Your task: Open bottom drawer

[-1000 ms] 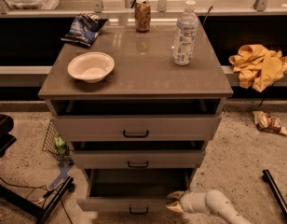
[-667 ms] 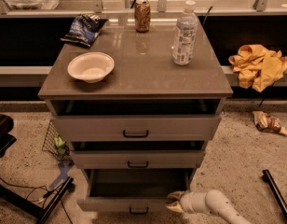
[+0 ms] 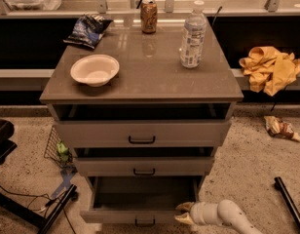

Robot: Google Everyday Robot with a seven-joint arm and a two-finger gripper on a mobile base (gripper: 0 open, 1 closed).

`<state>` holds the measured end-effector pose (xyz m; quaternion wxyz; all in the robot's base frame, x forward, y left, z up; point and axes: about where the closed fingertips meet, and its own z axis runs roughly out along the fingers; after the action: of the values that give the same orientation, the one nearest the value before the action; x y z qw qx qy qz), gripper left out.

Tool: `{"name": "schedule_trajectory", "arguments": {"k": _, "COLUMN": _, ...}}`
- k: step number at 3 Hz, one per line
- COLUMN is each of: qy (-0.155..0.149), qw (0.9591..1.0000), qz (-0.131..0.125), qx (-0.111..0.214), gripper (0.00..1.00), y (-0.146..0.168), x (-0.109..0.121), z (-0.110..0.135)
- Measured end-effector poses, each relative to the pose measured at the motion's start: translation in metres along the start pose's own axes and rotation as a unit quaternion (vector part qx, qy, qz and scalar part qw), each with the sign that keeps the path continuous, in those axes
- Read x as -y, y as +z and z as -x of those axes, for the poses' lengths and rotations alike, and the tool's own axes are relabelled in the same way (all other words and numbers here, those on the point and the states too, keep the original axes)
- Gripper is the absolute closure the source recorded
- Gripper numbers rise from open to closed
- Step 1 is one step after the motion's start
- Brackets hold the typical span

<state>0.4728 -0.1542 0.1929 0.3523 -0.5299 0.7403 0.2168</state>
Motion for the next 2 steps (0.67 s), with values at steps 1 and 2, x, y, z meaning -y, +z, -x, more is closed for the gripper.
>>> {"name": "schedule_trajectory", "arguments": {"k": 1, "qy": 0.0, "qw": 1.0, "qz": 0.002, "qx": 0.001, "gripper": 0.55, "y": 0.0025, "x": -0.0023, "z": 0.0006}}
{"name": "schedule_trajectory", "arguments": {"k": 2, "qy": 0.0, "qw": 1.0, "qz": 0.003, "qx": 0.001, "gripper": 0.31, "y": 0.0026, "x": -0.0026, "z": 0.0011}}
